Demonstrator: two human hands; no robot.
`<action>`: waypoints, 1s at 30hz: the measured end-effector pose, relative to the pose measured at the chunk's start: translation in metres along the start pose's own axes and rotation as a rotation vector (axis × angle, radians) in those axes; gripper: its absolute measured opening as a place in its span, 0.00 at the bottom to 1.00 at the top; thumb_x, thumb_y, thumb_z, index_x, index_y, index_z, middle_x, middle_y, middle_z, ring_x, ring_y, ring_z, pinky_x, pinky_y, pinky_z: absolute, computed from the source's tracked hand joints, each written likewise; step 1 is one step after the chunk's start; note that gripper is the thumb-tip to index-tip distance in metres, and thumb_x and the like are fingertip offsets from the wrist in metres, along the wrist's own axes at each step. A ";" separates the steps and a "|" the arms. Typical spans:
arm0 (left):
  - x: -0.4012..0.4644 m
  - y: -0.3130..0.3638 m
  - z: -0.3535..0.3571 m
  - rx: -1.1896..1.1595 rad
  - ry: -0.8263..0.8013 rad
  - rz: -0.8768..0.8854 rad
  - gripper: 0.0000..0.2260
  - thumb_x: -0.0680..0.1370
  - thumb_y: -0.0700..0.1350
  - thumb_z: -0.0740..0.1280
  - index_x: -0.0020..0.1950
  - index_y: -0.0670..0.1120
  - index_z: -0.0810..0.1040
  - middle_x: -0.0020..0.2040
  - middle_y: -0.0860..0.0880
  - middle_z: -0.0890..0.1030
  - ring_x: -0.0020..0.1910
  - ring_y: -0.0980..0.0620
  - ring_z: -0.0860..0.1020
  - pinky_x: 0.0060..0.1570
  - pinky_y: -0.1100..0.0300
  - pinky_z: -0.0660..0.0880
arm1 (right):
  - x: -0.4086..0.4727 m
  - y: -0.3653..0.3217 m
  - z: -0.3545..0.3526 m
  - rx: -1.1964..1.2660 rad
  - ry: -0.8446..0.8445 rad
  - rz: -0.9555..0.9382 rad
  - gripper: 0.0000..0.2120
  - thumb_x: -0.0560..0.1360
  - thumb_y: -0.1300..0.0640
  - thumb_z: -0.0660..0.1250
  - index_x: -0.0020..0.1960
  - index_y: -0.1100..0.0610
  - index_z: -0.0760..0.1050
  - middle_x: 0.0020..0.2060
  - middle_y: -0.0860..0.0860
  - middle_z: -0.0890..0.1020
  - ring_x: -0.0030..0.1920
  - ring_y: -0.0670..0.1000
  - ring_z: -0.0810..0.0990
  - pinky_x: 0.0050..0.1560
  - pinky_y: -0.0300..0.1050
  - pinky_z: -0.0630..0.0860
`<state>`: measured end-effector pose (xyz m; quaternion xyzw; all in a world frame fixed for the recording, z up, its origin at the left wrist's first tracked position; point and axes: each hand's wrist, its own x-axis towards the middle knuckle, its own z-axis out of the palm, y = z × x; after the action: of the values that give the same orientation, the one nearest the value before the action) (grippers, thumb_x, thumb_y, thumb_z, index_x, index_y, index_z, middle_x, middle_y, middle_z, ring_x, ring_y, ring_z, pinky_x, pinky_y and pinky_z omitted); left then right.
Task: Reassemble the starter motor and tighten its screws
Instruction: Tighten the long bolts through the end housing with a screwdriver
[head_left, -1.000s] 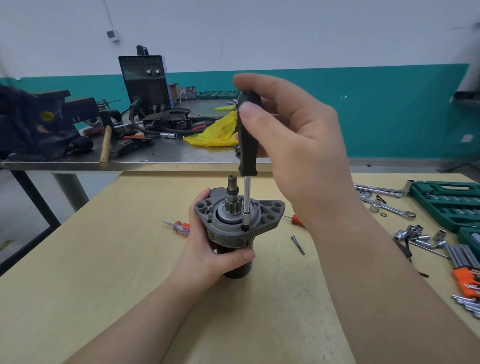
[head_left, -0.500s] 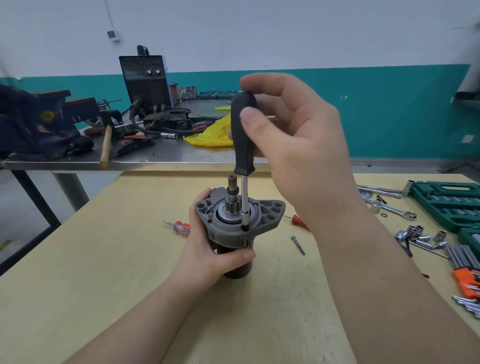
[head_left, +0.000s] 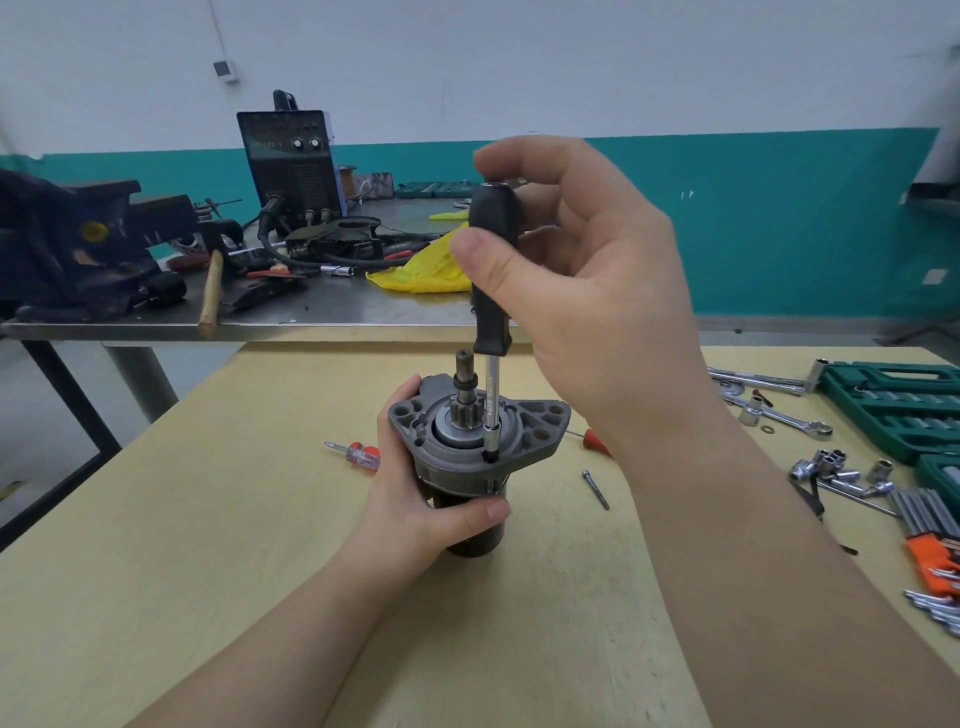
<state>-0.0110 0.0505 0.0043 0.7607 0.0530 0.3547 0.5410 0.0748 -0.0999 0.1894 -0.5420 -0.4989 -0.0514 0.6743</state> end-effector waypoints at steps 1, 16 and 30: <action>0.000 0.000 0.000 0.000 0.000 -0.002 0.54 0.63 0.55 0.86 0.80 0.69 0.56 0.75 0.59 0.76 0.75 0.54 0.75 0.67 0.68 0.73 | 0.000 0.000 0.000 -0.008 0.007 -0.003 0.12 0.78 0.56 0.77 0.57 0.44 0.81 0.44 0.43 0.84 0.44 0.50 0.84 0.52 0.60 0.84; 0.000 -0.002 -0.001 0.012 -0.010 0.016 0.53 0.64 0.51 0.85 0.79 0.71 0.56 0.74 0.61 0.76 0.74 0.57 0.75 0.65 0.71 0.72 | -0.002 -0.003 0.000 0.097 -0.018 0.032 0.09 0.81 0.56 0.69 0.60 0.47 0.83 0.44 0.44 0.85 0.50 0.57 0.85 0.57 0.63 0.83; -0.001 -0.002 -0.002 0.016 -0.008 -0.011 0.55 0.64 0.57 0.86 0.81 0.69 0.55 0.74 0.62 0.75 0.74 0.59 0.75 0.65 0.66 0.76 | -0.001 -0.003 0.000 0.064 -0.016 0.057 0.11 0.81 0.53 0.68 0.62 0.46 0.83 0.45 0.40 0.85 0.48 0.55 0.85 0.58 0.63 0.84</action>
<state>-0.0120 0.0527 0.0021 0.7662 0.0577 0.3482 0.5370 0.0720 -0.1020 0.1906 -0.5345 -0.4901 -0.0119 0.6884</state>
